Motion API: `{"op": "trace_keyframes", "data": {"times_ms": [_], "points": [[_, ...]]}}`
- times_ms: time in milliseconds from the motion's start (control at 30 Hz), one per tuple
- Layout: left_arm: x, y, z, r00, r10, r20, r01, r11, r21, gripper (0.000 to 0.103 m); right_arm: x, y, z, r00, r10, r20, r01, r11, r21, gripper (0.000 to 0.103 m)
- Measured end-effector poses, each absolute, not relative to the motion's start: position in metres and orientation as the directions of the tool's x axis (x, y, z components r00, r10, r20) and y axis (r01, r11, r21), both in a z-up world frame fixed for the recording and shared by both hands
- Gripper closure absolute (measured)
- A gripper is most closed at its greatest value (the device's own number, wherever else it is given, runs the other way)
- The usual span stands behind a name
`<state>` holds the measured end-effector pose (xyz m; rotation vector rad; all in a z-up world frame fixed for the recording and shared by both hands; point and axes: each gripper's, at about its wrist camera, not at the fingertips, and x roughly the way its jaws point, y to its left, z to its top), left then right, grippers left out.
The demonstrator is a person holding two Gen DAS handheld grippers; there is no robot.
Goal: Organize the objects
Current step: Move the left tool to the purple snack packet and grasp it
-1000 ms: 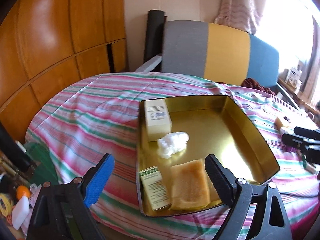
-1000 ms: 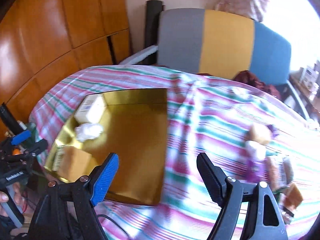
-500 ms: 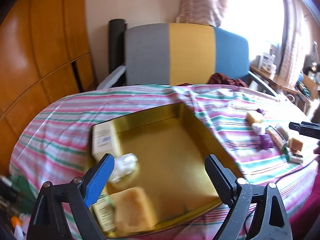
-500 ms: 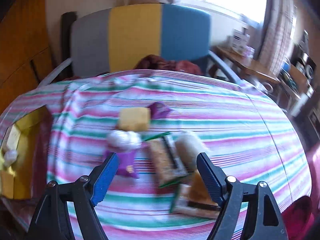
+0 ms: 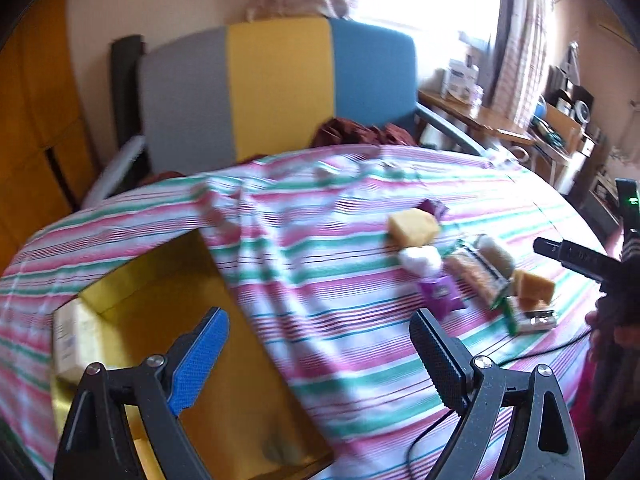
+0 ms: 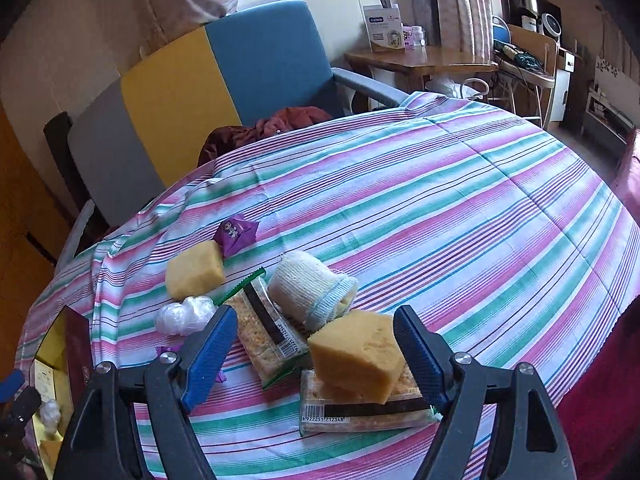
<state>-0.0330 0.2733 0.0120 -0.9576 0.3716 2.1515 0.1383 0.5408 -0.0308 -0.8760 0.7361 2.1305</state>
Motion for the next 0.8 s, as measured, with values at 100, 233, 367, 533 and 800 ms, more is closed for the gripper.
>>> {"op": "trace_keyframes", "data": {"times_ms": [100,233,367,533,800], "points": [[-0.037,0.306,0.009,-0.410,0.513,-0.754,-0.747,-0.663,-0.044,0.010,0.138,0.543,-0.032,-0.528,0.369,-0.765,-0.771,-0.586,0.250,0.021],[-0.047,0.353,-0.001,-0.387,0.488,-0.782,-0.757,-0.653,-0.033,0.003,0.141,0.548,-0.036,-0.530,0.342,-0.776,-0.773,-0.572,0.275,0.021],[-0.061,0.393,-0.015,-0.347,0.470,-0.812,-0.755,-0.654,-0.056,0.003,0.148,0.556,-0.040,-0.545,0.310,-0.779,-0.777,-0.537,0.330,0.021],[-0.070,0.413,-0.027,-0.281,0.459,-0.843,-0.737,-0.666,-0.117,0.003,0.155,0.566,-0.046,-0.568,0.262,-0.780,-0.772,-0.498,0.395,0.021],[-0.017,0.409,-0.045,-0.319,0.474,-0.821,-0.846,-0.532,0.022,0.017,0.156,0.567,-0.048,-0.591,0.216,-0.777,-0.754,-0.488,0.439,0.021]]}}
